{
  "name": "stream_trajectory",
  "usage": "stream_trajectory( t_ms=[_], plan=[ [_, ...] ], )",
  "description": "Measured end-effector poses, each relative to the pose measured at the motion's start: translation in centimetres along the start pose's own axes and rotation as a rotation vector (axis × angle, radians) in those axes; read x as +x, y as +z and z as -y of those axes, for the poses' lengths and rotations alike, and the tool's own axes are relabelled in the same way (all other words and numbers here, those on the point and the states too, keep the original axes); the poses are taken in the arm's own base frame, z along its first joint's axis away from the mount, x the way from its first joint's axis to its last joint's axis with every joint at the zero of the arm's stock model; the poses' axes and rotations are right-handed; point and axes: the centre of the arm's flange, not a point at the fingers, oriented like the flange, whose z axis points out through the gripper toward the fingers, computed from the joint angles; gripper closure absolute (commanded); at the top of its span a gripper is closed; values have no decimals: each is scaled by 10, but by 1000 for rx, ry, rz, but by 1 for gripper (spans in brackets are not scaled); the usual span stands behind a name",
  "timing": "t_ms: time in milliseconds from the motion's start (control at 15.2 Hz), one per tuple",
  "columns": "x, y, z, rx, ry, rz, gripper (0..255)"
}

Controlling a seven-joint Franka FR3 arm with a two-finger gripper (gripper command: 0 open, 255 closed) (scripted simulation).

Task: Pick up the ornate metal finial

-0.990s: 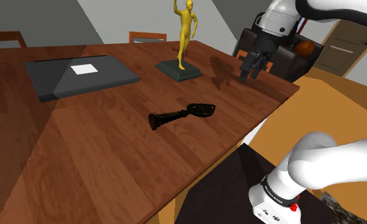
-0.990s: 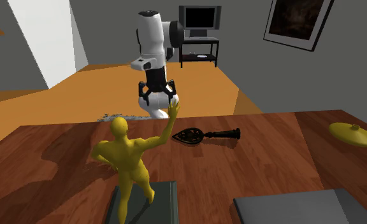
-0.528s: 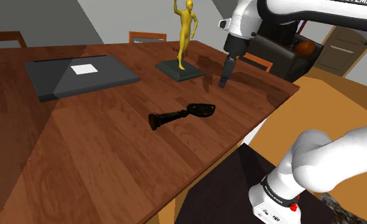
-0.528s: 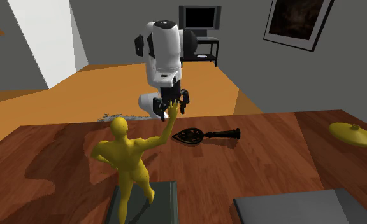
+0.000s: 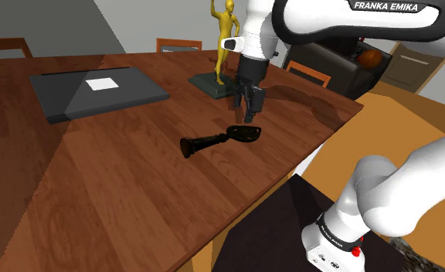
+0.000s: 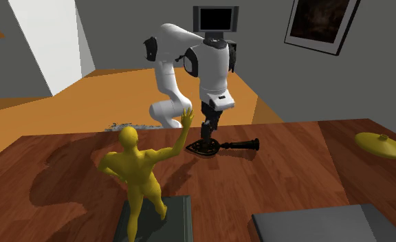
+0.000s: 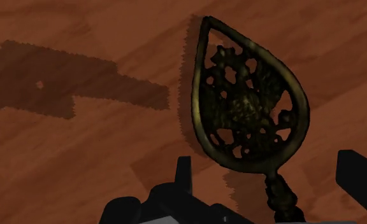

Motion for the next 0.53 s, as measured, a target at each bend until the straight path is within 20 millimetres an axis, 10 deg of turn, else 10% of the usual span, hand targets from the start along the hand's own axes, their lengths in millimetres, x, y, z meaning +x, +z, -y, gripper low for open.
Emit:
stream_trajectory(
  t_ms=[528],
  plan=[
    [49,34,29,15,-341,30,0]
  ],
)
